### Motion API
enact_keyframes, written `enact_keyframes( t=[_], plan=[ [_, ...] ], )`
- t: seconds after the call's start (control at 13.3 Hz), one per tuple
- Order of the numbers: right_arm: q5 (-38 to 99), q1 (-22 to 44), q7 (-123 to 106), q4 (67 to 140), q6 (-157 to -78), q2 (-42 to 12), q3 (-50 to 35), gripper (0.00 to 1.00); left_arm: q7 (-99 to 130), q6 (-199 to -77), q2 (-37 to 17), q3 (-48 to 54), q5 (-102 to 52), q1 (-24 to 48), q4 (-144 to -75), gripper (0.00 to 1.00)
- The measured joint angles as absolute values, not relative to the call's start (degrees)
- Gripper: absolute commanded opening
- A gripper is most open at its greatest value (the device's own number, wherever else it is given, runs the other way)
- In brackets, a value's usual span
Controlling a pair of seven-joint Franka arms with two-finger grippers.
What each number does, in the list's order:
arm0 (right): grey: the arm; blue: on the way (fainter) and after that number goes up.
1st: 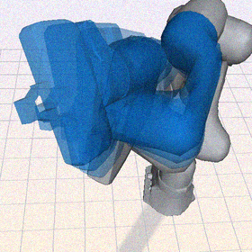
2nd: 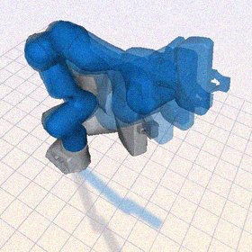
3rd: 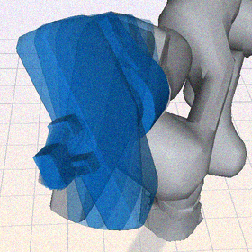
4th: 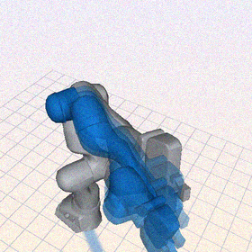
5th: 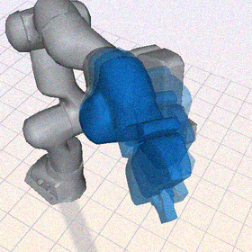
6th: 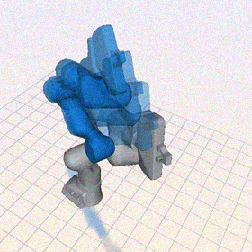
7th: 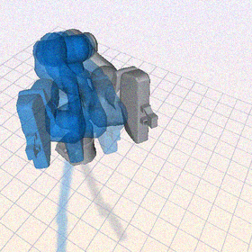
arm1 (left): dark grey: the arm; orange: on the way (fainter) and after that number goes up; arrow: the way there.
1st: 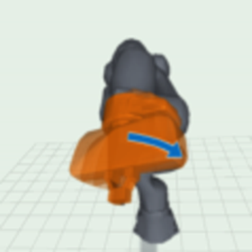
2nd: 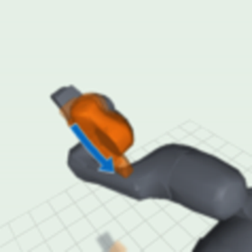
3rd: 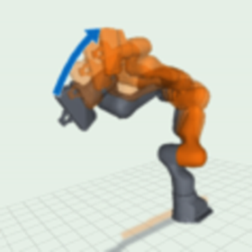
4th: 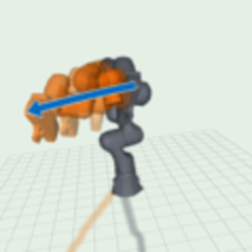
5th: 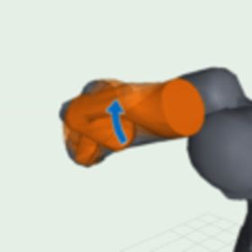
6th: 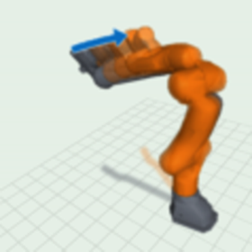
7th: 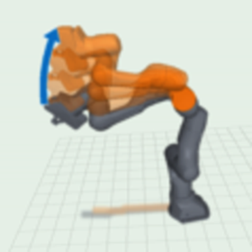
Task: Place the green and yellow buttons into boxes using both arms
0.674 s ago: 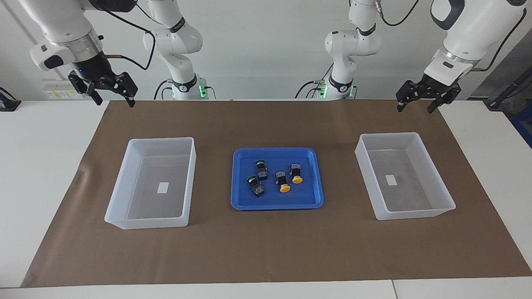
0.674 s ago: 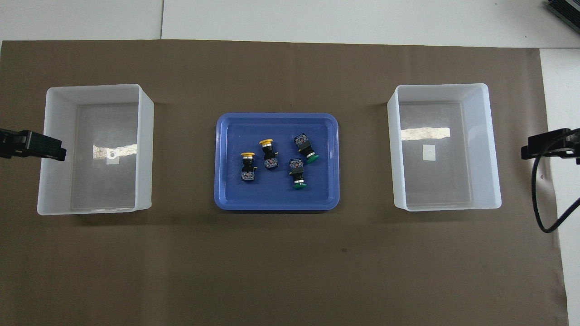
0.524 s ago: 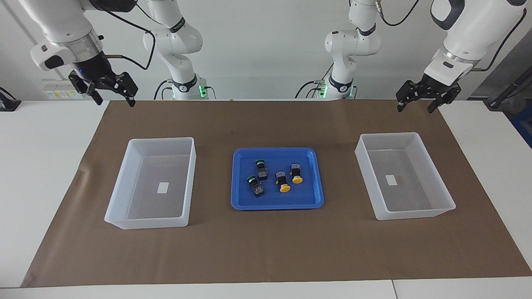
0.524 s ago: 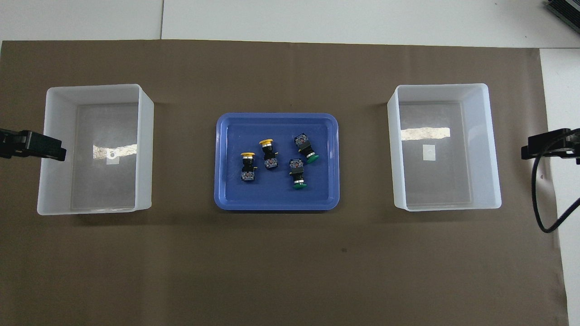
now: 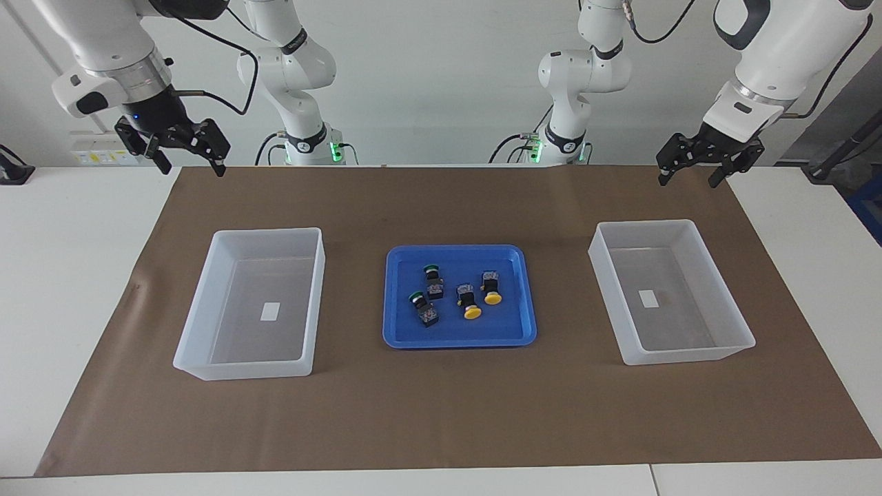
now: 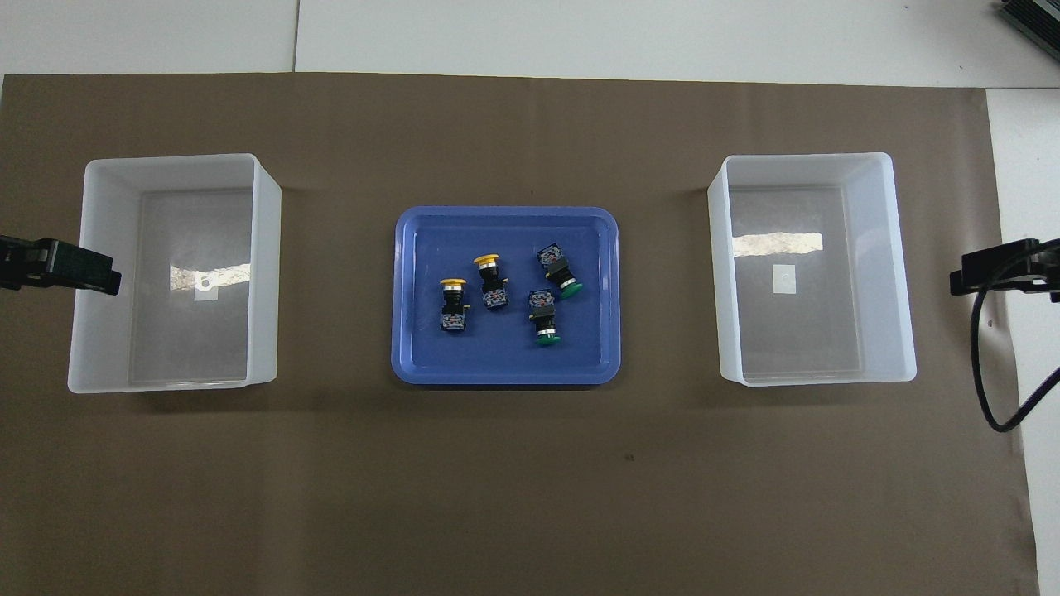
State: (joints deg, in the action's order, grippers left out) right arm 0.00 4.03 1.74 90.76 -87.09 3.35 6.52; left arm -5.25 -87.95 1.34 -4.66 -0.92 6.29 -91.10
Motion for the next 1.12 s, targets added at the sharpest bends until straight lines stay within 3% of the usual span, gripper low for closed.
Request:
enact_keyframes(
  t=[0.37, 0.67, 0.82, 1.12],
  plan=[
    [0.0, 6.5, 4.2, 91.5, -87.9, 3.3, 4.7, 1.0, -5.2, -88.0, 1.3, -4.7, -0.9, 6.3, -91.1, 1.0],
    [0.0, 15.1, 11.7, 96.9, -98.0, 2.0, 4.2, 1.0, -5.2, -87.9, 1.3, -4.7, -0.9, 6.3, -91.1, 1.0],
    [0.0, 20.6, 18.2, 99.2, -103.7, -0.6, 4.0, 1.0, -5.2, -87.9, 1.3, -4.7, -0.9, 6.3, -91.1, 1.0],
    [0.0, 29.9, 30.1, 100.0, -116.5, -10.8, 3.9, 1.0, -5.2, -88.0, 1.3, -4.7, -0.9, 6.3, -91.1, 1.0]
  ],
)
